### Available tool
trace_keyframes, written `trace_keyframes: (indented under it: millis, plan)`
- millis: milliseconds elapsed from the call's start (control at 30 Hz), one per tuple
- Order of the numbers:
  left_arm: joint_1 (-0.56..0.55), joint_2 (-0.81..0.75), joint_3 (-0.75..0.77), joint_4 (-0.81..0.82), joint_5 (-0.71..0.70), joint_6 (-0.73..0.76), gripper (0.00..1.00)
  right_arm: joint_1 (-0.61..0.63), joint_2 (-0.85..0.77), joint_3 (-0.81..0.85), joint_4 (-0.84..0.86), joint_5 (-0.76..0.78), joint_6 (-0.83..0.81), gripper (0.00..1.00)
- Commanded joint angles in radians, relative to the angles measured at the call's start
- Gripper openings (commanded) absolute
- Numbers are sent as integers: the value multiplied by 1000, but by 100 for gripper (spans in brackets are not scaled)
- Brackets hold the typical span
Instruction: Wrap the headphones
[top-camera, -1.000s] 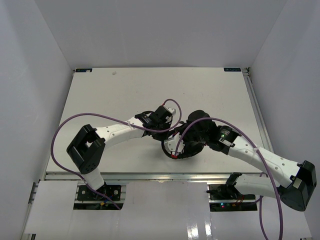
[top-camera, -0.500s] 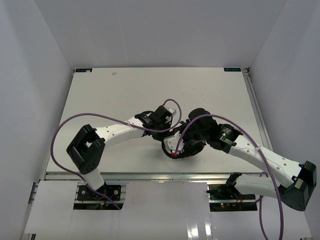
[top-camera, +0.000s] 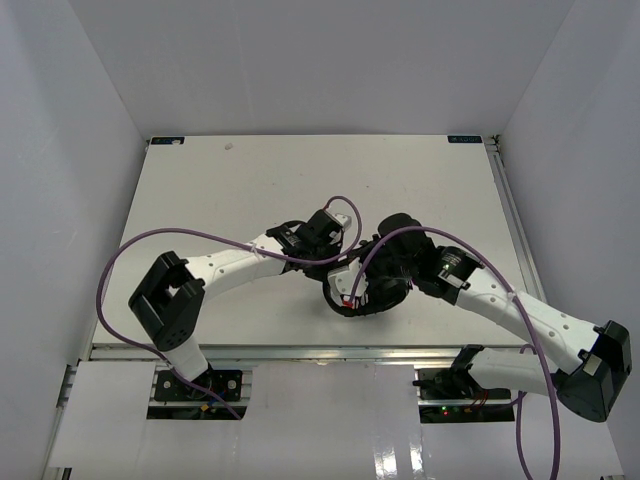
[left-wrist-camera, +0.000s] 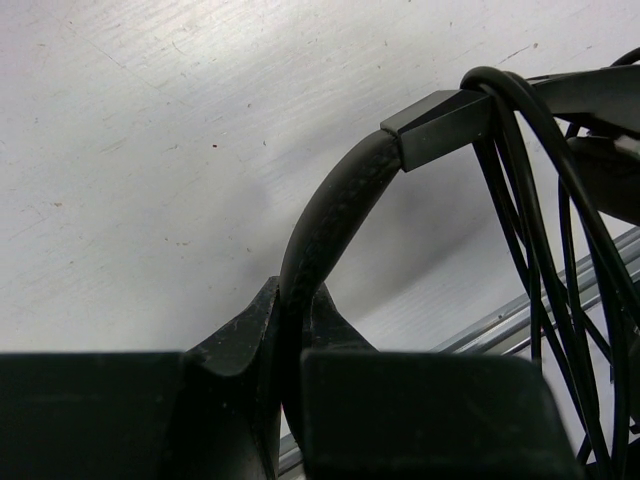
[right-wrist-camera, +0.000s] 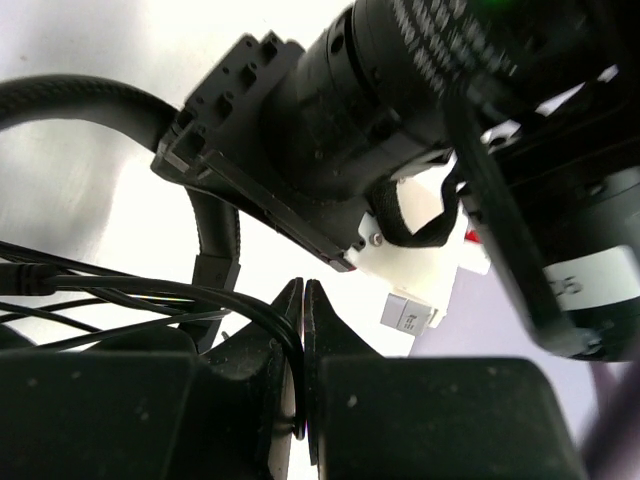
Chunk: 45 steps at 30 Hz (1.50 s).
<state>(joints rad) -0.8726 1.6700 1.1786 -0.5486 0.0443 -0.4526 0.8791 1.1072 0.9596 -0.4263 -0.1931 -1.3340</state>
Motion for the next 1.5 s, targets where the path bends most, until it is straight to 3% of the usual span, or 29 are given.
trace_keyframes:
  millis: [0, 267, 467, 700, 1233, 1467]
  plan:
    - [-12, -74, -3, -2, 26, 18, 0, -59, 18, 18, 181, -19, -1, 8]
    - [-13, -93, -7, 3, 54, 29, 0, -89, 46, 19, 172, -65, 9, 10]
    - [-12, -106, -14, -4, 48, 34, 0, -99, 51, 4, 159, -72, 6, 22]
    - [-12, -116, -15, -33, 43, 40, 0, -114, 37, -22, 132, -87, 1, 25]
    - [-1, -115, 3, -63, 69, 46, 0, -115, 2, -25, -37, -144, -70, 52]
    - [3, -116, 10, -67, 106, 51, 0, -114, 8, -4, -105, -164, -115, 58]
